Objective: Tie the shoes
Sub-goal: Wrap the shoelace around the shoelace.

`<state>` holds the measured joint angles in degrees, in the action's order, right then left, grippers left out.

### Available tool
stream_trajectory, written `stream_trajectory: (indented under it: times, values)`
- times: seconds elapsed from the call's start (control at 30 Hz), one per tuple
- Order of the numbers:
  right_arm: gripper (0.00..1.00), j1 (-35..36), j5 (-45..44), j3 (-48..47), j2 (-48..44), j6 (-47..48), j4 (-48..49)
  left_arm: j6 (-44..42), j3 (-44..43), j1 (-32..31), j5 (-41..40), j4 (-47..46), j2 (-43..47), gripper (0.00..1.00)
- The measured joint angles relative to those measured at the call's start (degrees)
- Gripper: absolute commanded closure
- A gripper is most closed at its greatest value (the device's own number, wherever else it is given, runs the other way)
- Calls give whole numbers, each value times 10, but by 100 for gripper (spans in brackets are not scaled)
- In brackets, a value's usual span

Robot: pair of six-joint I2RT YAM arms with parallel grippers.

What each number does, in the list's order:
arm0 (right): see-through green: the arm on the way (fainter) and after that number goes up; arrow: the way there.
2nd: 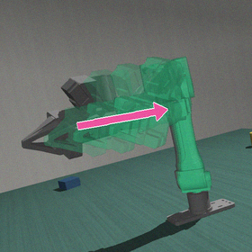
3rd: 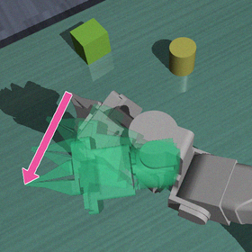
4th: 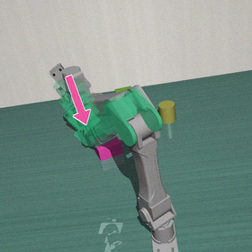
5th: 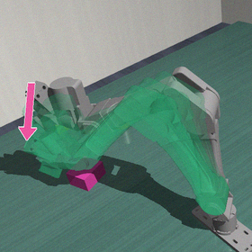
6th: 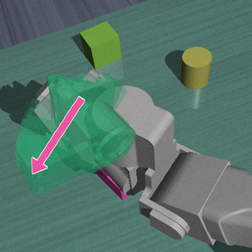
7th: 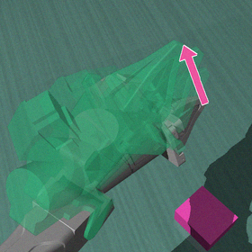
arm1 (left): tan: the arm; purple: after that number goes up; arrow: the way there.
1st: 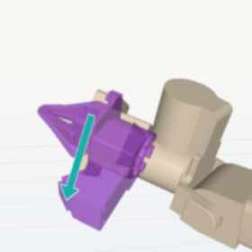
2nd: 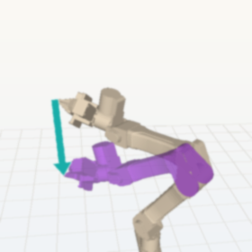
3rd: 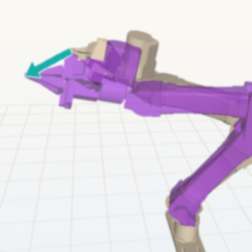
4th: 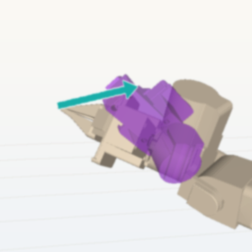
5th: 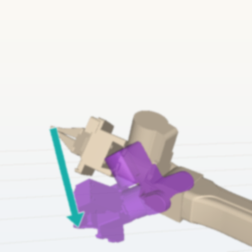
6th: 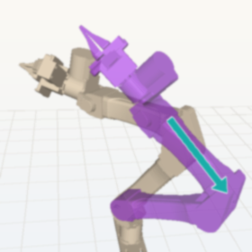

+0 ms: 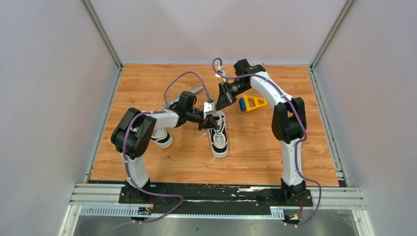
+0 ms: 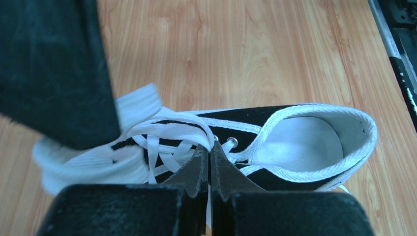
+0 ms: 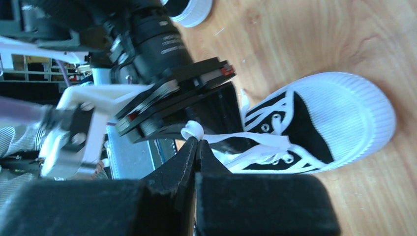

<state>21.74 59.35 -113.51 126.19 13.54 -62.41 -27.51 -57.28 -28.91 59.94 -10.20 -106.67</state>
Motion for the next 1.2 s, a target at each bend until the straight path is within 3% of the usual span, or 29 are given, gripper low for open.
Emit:
stream_trajectory:
  times: [0.53,1.2]
  values:
    - [100,27,-14,161,-109,47,-46,54,14,-1,-18,-50,1,100]
    - [100,40,-75,240,-165,77,-43,136,25,5,-20,-98,-1,100]
